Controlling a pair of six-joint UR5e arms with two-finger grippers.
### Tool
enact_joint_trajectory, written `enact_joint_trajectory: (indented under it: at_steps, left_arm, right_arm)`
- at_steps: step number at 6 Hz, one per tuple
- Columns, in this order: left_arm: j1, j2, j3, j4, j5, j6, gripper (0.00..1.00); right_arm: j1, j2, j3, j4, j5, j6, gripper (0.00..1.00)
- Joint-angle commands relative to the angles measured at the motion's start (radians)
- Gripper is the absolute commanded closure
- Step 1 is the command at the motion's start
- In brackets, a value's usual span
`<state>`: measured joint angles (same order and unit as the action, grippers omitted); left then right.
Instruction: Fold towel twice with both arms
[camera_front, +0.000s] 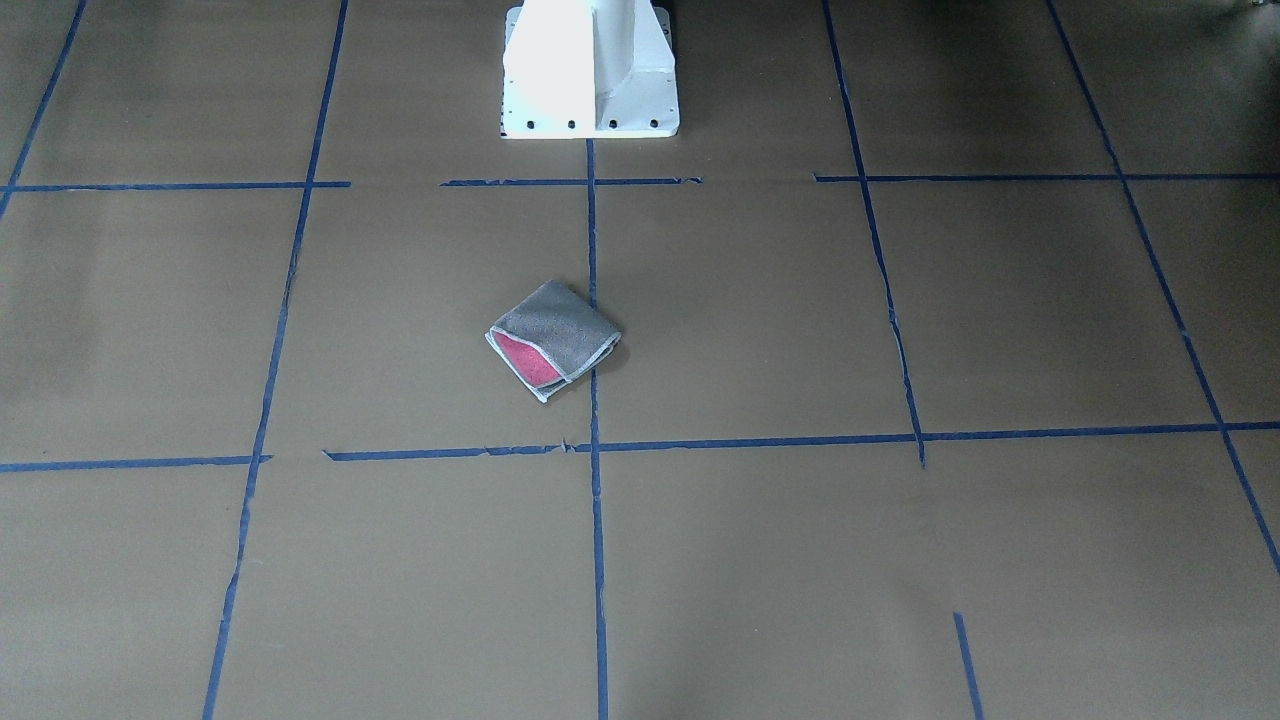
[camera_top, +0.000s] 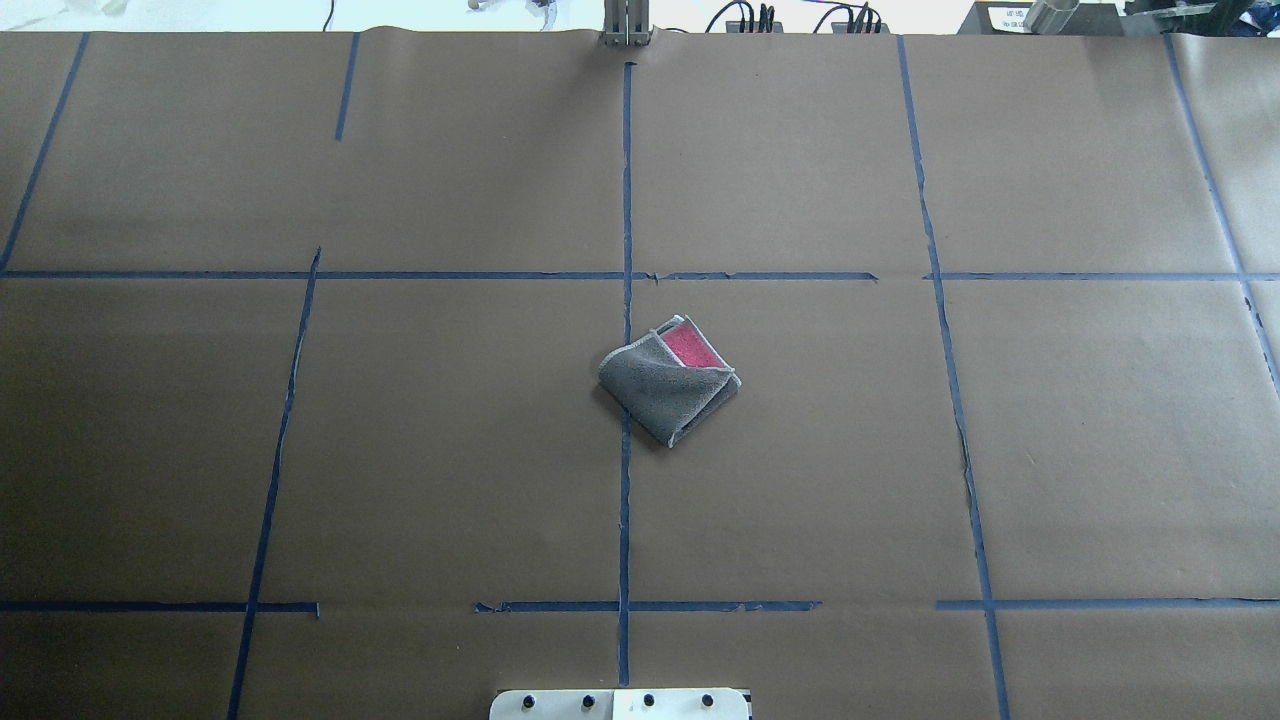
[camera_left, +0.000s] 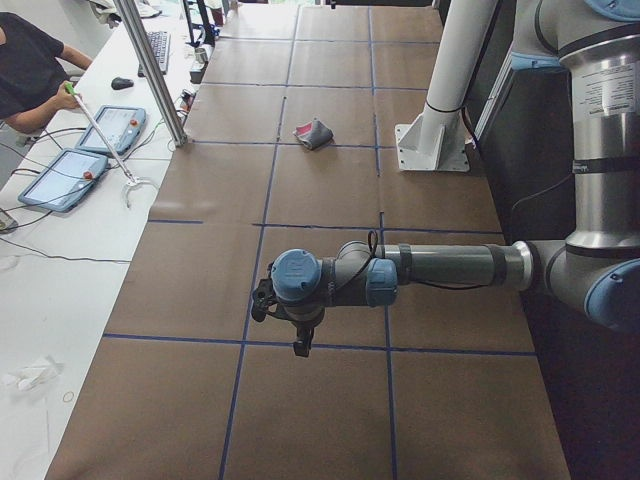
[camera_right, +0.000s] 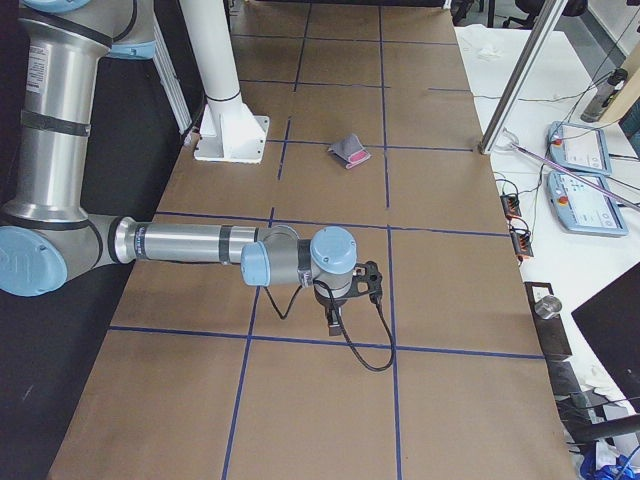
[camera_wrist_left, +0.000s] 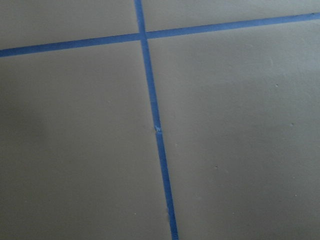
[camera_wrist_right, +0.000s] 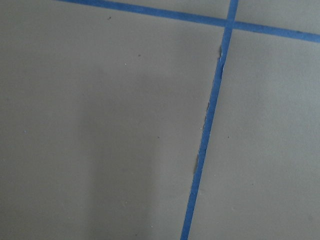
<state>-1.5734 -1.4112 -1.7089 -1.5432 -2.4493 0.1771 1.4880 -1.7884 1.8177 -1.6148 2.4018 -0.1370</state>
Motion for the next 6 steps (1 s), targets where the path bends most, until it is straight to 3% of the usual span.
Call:
enact_joint_trajectory:
  at_steps: [1,5,6]
  left_arm:
    - [-0.004,-0.017,-0.017,0.018,0.143,0.001,0.0]
    - [-0.002,-0.035,-0.052,0.109,0.13,-0.004,0.0]
    - [-0.002,-0.029,-0.067,0.097,0.08,-0.001,0.0]
  right_arm:
    - [-0.002,-0.023,0.006,-0.027,-0.004,-0.029,0.0]
    - [0.0,-0.008,0.015,-0.013,-0.03,-0.015,0.0]
    - [0.0,0.0,0.014,-0.013,-0.03,-0.013,0.0]
